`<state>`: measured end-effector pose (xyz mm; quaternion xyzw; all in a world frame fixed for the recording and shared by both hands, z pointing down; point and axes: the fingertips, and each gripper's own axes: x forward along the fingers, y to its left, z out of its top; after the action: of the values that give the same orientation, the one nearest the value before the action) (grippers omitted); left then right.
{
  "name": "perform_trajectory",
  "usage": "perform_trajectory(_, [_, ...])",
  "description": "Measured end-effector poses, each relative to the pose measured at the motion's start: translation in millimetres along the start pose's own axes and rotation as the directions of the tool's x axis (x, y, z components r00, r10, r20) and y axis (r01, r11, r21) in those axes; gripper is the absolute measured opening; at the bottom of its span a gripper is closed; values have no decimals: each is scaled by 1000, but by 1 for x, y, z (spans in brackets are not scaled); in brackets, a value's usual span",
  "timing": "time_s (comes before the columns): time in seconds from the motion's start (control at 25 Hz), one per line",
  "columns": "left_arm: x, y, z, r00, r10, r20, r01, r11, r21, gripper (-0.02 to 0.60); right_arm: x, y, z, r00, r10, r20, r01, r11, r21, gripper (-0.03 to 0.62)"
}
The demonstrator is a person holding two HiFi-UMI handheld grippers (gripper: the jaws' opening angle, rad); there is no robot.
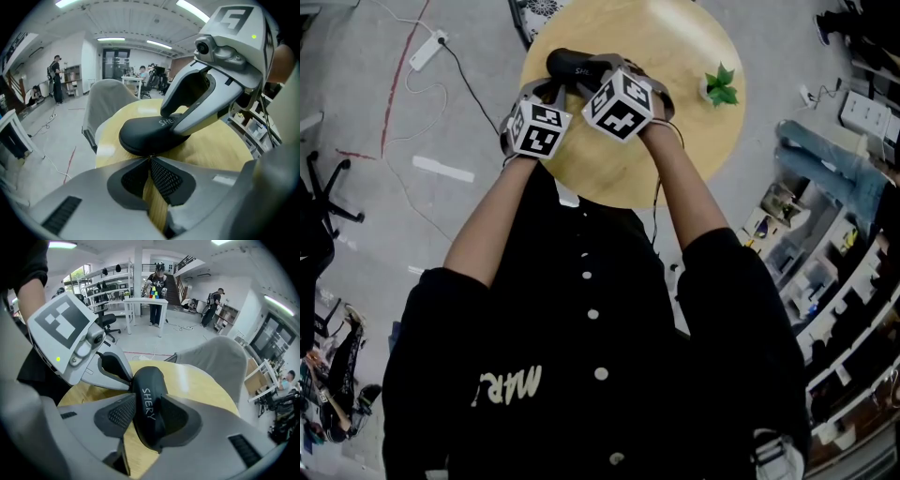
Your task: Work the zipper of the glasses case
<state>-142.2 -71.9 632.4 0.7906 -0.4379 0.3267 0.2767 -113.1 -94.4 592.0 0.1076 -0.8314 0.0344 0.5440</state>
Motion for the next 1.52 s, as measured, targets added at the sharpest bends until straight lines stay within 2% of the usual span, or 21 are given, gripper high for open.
perform_trajectory(0.12, [0, -3, 0, 1000, 2, -23, -1, 998, 59, 7, 0, 0, 0, 1000, 1, -15, -1, 1000, 6, 172])
perform_trajectory(0.24, [-1, -2, -1, 1000, -5, -31, 7, 997, 71, 5, 1, 0, 0, 999, -8, -39, 8, 1000, -3, 173])
perform_trajectory(0.48, [-5, 2, -2, 997, -50, -56, 58, 985, 161, 5, 1, 0, -1, 997, -7, -71, 7, 1000, 0, 173])
perform_trajectory(0.88, [-9, 28, 0, 989, -62, -137, 106, 933, 343, 5, 0, 1, 1, 996, -12, -84, 11, 1000, -10, 172])
perform_trajectory(1.08, [-5, 41, 7, 979, -85, -185, 160, 883, 442, 6, 0, 1, 0, 996, -2, -91, 1, 1000, -10, 172])
perform_trajectory(1.4, [1, 54, 22, 957, -114, -265, 260, 738, 623, 5, 0, 2, 3, 996, -2, -92, 0, 1000, -19, 170])
perform_trajectory(1.52, [5, 55, 27, 951, -124, -282, 285, 704, 651, 6, 1, 2, 2, 996, -7, -90, 4, 1000, -28, 170])
